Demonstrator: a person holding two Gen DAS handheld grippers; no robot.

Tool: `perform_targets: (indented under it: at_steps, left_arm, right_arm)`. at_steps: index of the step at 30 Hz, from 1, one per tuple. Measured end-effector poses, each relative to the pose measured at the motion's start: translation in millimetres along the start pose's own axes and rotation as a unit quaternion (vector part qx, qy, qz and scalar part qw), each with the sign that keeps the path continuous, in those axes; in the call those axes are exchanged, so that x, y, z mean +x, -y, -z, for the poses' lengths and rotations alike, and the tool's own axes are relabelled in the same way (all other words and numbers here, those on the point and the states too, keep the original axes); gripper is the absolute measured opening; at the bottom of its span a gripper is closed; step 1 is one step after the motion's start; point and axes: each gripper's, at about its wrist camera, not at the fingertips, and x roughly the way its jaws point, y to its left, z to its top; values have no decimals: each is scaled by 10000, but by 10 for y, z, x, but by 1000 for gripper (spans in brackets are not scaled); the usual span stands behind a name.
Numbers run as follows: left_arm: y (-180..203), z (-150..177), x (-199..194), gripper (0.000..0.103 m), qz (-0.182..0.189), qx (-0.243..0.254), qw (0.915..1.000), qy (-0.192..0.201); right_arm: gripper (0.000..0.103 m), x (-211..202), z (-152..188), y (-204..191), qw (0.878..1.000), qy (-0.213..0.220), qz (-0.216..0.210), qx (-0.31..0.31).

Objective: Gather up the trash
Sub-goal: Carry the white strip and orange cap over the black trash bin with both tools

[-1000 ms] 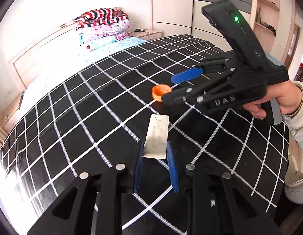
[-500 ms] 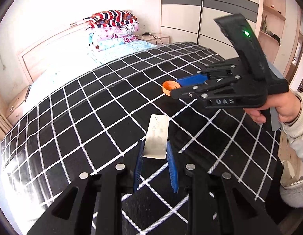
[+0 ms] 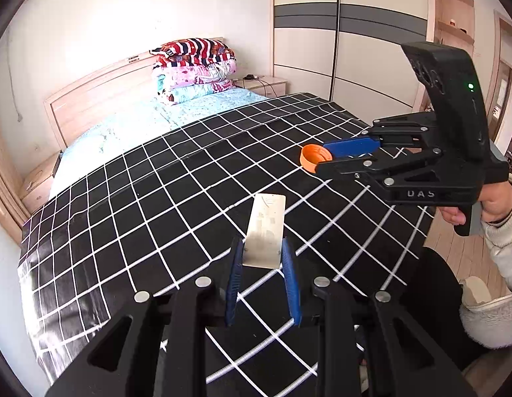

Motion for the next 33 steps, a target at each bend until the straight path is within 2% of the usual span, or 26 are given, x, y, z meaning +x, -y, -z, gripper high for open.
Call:
perform_targets:
  at_steps: [12, 17, 24, 33]
  left_arm:
    - [450, 380, -409, 23, -185, -112, 9996, 154]
    - [665, 601, -485, 23, -74, -135, 9998, 156]
    - [1003, 1014, -448, 23, 190, -178, 9995, -168]
    - [1207, 1502, -144, 23, 342, -472, 9954, -760]
  right_arm:
    - [29, -626, 405, -437, 9990, 307, -269, -187]
    - [29, -772, 682, -604, 9985, 262, -442, -163]
    - [29, -806, 1150, -839, 9979, -65, -621, -167]
    - [29, -488, 1747, -1067, 9942, -805, -705, -113]
